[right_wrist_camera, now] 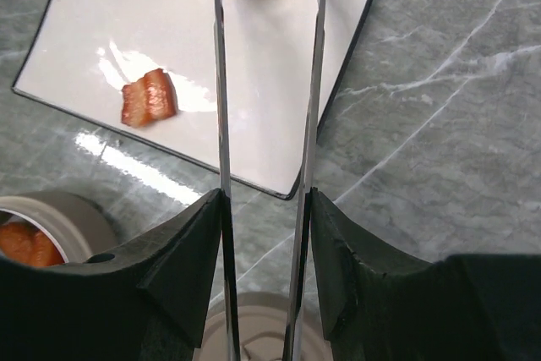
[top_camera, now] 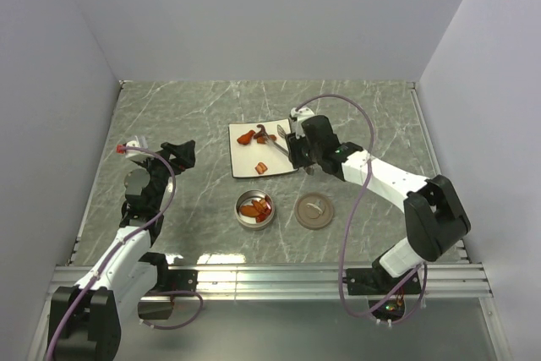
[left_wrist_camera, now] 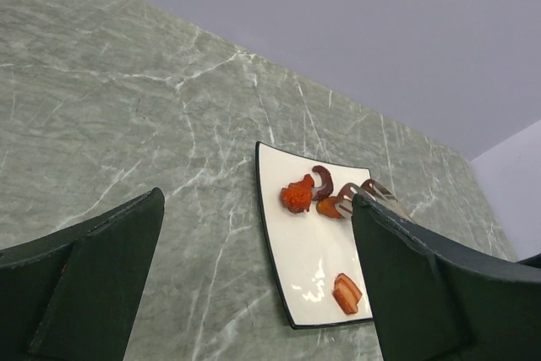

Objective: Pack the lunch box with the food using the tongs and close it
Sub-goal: Pick up the food using the clamp

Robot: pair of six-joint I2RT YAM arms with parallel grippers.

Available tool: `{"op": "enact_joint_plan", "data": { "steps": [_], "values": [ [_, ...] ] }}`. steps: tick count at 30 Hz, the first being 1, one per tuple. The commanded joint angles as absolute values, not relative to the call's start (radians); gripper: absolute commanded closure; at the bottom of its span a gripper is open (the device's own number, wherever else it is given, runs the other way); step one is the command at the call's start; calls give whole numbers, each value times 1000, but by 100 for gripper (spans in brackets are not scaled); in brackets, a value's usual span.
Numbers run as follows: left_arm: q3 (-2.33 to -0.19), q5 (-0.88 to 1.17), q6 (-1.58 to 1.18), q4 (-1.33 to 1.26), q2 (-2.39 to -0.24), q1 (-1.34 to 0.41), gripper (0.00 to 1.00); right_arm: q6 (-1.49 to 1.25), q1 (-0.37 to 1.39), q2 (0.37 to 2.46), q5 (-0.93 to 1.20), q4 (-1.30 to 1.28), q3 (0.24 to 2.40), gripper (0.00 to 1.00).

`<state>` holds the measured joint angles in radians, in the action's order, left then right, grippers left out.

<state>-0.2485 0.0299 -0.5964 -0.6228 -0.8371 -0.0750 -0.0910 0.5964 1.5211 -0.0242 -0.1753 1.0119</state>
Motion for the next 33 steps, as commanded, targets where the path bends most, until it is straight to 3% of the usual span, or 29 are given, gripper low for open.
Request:
{"op": "enact_joint_plan", "data": {
  "steps": [1, 13, 33],
  "values": [
    [-247, 37, -607, -661, -839, -69, 1, -57, 566, 1542, 46, -97, 1060, 48],
    [-245, 40, -607, -664, -841, -69, 1, -58, 552, 1575, 143, -97, 1045, 50],
    [-242, 46, -609, -666, -835, -69, 1, -84, 666, 1502, 41, -209, 1003, 50]
  ]
}}
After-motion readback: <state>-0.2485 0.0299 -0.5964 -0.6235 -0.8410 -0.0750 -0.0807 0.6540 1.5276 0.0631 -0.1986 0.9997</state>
